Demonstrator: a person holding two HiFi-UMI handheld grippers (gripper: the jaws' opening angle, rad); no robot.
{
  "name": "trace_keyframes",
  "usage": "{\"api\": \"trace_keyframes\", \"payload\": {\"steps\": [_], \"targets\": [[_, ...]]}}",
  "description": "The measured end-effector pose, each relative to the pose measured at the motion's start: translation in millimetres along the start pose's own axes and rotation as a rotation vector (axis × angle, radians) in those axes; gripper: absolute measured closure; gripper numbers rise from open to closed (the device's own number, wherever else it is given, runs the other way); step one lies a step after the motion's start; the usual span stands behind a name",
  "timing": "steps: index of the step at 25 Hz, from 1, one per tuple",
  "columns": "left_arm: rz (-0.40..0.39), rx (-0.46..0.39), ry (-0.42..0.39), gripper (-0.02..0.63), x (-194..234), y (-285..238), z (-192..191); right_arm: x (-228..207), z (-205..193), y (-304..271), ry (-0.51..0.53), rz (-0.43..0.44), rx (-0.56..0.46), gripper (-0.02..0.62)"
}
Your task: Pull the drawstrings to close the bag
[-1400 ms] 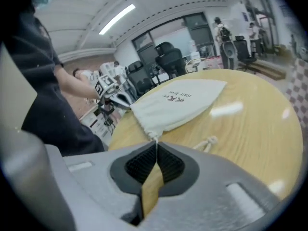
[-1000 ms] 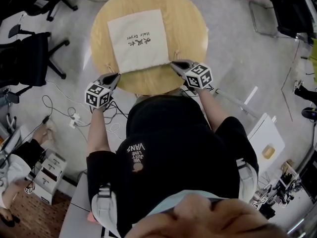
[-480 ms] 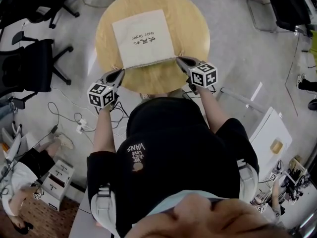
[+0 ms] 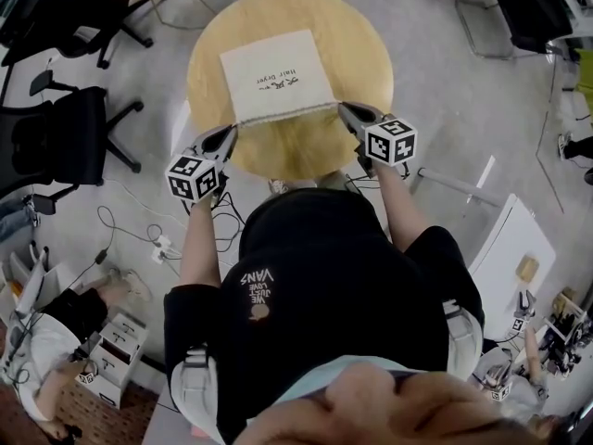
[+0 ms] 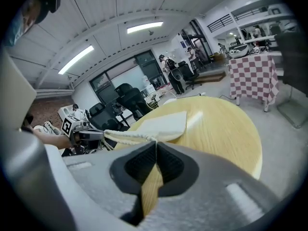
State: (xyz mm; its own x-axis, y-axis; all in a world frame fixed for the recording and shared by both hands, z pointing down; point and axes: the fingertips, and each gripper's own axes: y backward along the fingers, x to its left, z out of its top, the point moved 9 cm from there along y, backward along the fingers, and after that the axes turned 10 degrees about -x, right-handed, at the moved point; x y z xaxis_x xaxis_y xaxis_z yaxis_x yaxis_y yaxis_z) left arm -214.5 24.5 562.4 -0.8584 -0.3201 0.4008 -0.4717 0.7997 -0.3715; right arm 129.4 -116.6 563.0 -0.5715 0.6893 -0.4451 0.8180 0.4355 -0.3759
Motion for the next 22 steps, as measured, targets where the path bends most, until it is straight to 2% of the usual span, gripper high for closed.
{"api": "trace_keyframes", "payload": {"steps": [8, 22], "targets": [[0.003, -0.043, -0.024, 0.592, 0.1, 6.9, 21.0, 16.2, 15.3, 7.4, 0.036, -0.037, -0.06, 0.594], [0.045, -0.096, -0.045, 0.592, -4.0, 16.1, 42.7, 32.0, 35.7, 20.6, 0.105, -0.146, -0.104, 0.594]]}}
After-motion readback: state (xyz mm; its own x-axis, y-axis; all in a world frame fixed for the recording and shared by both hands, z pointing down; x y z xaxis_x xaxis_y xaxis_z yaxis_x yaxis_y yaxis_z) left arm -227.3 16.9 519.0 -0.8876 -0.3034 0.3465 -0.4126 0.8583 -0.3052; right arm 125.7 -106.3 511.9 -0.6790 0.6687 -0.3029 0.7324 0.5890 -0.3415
